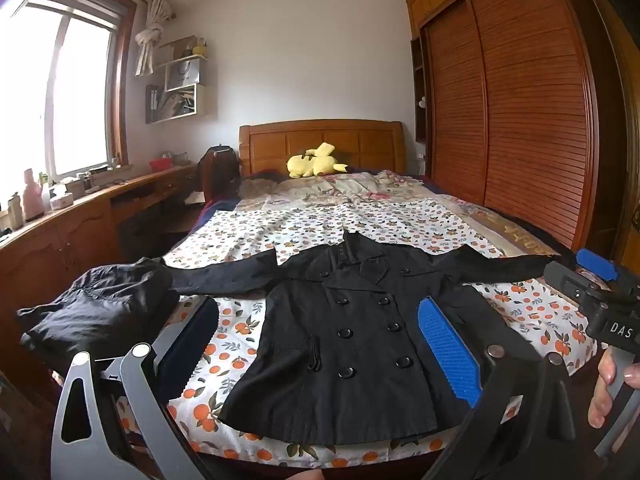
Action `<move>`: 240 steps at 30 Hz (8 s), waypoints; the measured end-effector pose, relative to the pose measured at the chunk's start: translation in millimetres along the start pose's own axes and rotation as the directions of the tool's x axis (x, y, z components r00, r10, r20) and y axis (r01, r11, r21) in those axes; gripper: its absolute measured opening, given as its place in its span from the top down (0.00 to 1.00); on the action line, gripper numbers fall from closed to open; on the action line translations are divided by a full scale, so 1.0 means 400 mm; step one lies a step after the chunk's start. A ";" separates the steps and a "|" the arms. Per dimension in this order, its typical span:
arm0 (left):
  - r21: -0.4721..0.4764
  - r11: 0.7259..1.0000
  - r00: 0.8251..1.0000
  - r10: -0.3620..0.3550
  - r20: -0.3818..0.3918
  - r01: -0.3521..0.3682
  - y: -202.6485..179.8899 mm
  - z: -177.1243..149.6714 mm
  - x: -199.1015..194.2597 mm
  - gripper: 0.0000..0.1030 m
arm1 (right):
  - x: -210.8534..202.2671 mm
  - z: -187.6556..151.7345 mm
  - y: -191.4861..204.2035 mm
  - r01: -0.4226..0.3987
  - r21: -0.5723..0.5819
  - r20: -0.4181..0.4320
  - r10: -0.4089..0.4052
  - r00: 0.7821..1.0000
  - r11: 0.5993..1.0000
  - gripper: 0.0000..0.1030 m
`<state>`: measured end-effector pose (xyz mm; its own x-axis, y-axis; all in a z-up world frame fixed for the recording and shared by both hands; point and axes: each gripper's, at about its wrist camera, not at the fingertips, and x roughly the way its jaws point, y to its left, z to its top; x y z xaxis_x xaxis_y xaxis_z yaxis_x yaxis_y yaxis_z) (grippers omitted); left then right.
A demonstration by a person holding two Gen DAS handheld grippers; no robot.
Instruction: Fold large clothes
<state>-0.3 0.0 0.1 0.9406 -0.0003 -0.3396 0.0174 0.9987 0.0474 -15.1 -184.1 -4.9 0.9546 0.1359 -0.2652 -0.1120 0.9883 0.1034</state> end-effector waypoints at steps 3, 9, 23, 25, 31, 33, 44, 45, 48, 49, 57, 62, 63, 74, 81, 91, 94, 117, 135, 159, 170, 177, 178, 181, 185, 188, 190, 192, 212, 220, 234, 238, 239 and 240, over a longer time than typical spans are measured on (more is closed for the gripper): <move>-0.001 1.000 1.000 -0.003 -0.002 0.003 0.000 -0.001 0.000 0.02 | 0.001 0.000 0.000 0.002 -0.001 -0.008 -0.002 1.000 1.000 0.07; 0.000 1.000 1.000 -0.002 -0.002 0.002 0.000 0.001 -0.001 0.02 | 0.000 0.001 0.000 0.002 -0.002 -0.006 -0.002 1.000 1.000 0.07; -0.002 1.000 1.000 -0.001 -0.003 0.001 0.000 0.000 0.000 0.02 | 0.002 -0.001 0.002 0.003 -0.003 -0.007 -0.003 1.000 1.000 0.07; -0.003 1.000 1.000 -0.001 -0.003 0.001 0.000 0.000 0.000 0.02 | 0.002 -0.001 0.002 0.003 -0.003 -0.008 -0.003 1.000 1.000 0.07; -0.004 1.000 1.000 -0.006 -0.003 0.006 -0.008 0.000 -0.006 0.02 | 0.003 -0.002 0.003 0.005 -0.004 -0.008 -0.005 1.000 1.000 0.07; -0.003 1.000 1.000 -0.005 -0.003 0.005 -0.009 0.000 -0.007 0.02 | 0.003 -0.002 0.003 0.004 -0.004 -0.008 -0.004 1.000 1.000 0.07; -0.004 1.000 1.000 -0.005 -0.002 0.005 -0.011 -0.014 -0.005 0.02 | 0.002 -0.001 0.002 0.005 -0.006 -0.007 -0.005 1.000 1.000 0.07; -0.004 1.000 1.000 -0.005 -0.003 0.005 -0.011 -0.013 -0.005 0.02 | 0.003 -0.001 0.002 0.004 -0.005 -0.008 -0.004 1.000 1.000 0.07; -0.004 1.000 1.000 -0.005 -0.003 0.005 -0.010 -0.013 -0.005 0.02 | 0.002 0.000 0.001 0.003 -0.005 -0.008 -0.004 1.000 1.000 0.07; -0.004 1.000 1.000 -0.006 -0.003 0.006 -0.011 -0.013 -0.005 0.02 | 0.002 0.000 0.001 0.004 -0.006 -0.008 -0.004 1.000 1.000 0.07; -0.004 1.000 1.000 -0.006 -0.004 0.006 -0.007 -0.015 -0.001 0.02 | 0.001 0.000 0.001 0.005 -0.006 -0.007 -0.005 1.000 1.000 0.07; -0.004 1.000 1.000 -0.006 -0.005 0.006 0.003 -0.016 0.002 0.02 | 0.001 -0.001 0.002 0.004 -0.006 -0.008 -0.004 1.000 1.000 0.07; -0.004 1.000 1.000 -0.006 -0.005 0.006 0.003 -0.016 0.002 0.02 | 0.002 -0.001 0.002 0.004 -0.006 -0.008 -0.004 1.000 1.000 0.07; -0.002 1.000 1.000 -0.006 -0.003 0.006 0.013 -0.017 0.003 0.02 | 0.000 0.001 0.004 0.004 -0.007 -0.008 -0.004 1.000 1.000 0.07; 0.000 1.000 1.000 -0.005 0.002 0.005 0.024 -0.024 0.007 0.02 | -0.002 0.002 0.004 0.005 -0.007 -0.007 -0.005 1.000 1.000 0.07; 0.000 1.000 1.000 -0.003 0.001 0.003 0.023 -0.025 0.007 0.02 | 0.006 -0.001 0.003 0.005 -0.007 -0.009 -0.005 1.000 1.000 0.07; -0.001 1.000 1.000 -0.001 -0.008 0.001 0.015 -0.022 0.005 0.02 | 0.015 -0.004 0.004 0.003 -0.008 -0.017 -0.003 1.000 1.000 0.07; -0.006 0.999 0.995 0.031 -0.100 -0.032 0.091 -0.073 0.162 0.02 | 0.181 -0.035 0.038 -0.060 -0.052 -0.077 0.056 0.995 0.997 0.07; -0.010 0.998 0.980 0.054 -0.191 -0.057 0.160 -0.114 0.336 0.02 | 0.415 -0.058 0.057 -0.140 -0.079 -0.123 0.129 0.984 0.987 0.07; -0.012 0.992 0.945 0.119 -0.305 -0.129 0.311 -0.119 0.646 0.02 | 0.812 -0.105 0.140 -0.241 -0.088 -0.238 0.214 0.947 0.967 0.07; -0.084 0.991 0.930 0.068 -0.360 -0.105 0.422 -0.095 0.905 0.08 | 0.874 -0.161 0.124 -0.267 -0.071 -0.310 0.233 0.922 0.961 0.07; -0.124 0.980 0.907 0.093 -0.410 -0.157 0.505 -0.090 1.072 0.22 | 0.873 -0.167 0.125 -0.273 -0.075 -0.308 0.238 0.921 0.959 0.07; -0.138 0.976 0.902 0.096 -0.420 -0.168 0.520 -0.092 1.091 0.23 | 0.873 -0.168 0.125 -0.274 -0.074 -0.308 0.240 0.921 0.959 0.07; -0.170 0.964 0.884 0.109 -0.455 -0.206 0.567 -0.105 1.150 0.26 | 0.872 -0.169 0.123 -0.277 -0.068 -0.310 0.244 0.919 0.958 0.07; -0.200 0.947 0.854 0.121 -0.505 -0.253 0.623 -0.134 1.212 0.27 | 0.872 -0.168 0.123 -0.280 -0.064 -0.311 0.247 0.918 0.958 0.07; -0.256 0.927 0.836 0.099 -0.539 -0.274 0.661 -0.158 1.249 0.28 | 0.871 -0.167 0.121 -0.282 -0.058 -0.311 0.251 0.917 0.958 0.07; -0.278 0.917 0.826 0.087 -0.557 -0.284 0.676 -0.170 1.272 0.30 | 0.871 -0.166 0.120 -0.283 -0.058 -0.311 0.252 0.917 0.957 0.07; -0.288 0.913 0.821 0.081 -0.565 -0.288 0.678 -0.173 1.285 0.39 | 0.868 -0.166 0.121 -0.284 -0.060 -0.308 0.253 0.917 0.957 0.07; -0.094 0.986 0.896 0.081 -0.437 -0.135 0.370 0.032 1.189 0.99 | 0.792 -0.106 0.039 -0.239 -0.069 -0.252 0.215 0.944 0.968 0.07; -0.009 1.000 0.896 0.021 -0.443 -0.029 0.216 0.011 1.119 0.94 | 0.781 -0.113 -0.013 -0.209 -0.069 -0.260 0.185 0.948 0.975 0.07; -0.064 0.996 0.896 0.030 -0.443 -0.066 0.332 -0.050 1.036 0.40 | 0.772 -0.108 0.011 -0.240 -0.083 -0.255 0.213 0.943 0.967 0.07; -0.076 0.988 0.880 0.086 -0.467 -0.137 0.408 -0.075 1.077 0.40 | 0.772 -0.111 0.024 -0.251 -0.090 -0.261 0.220 0.940 0.964 0.07; -0.082 0.985 0.872 0.096 -0.480 -0.154 0.429 -0.085 1.093 0.39 | 0.772 -0.112 0.027 -0.253 -0.092 -0.263 0.222 0.939 0.963 0.07; -0.091 0.982 0.867 0.099 -0.489 -0.163 0.442 -0.091 1.101 0.39 | 0.772 -0.114 0.030 -0.255 -0.093 -0.264 0.223 0.938 0.962 0.07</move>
<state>404.9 178.1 -175.3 0.6514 0.1231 -0.7487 -0.1670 0.9858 0.0168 265.7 -127.3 -129.2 0.7979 0.3665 -0.4785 -0.3773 0.9228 0.0778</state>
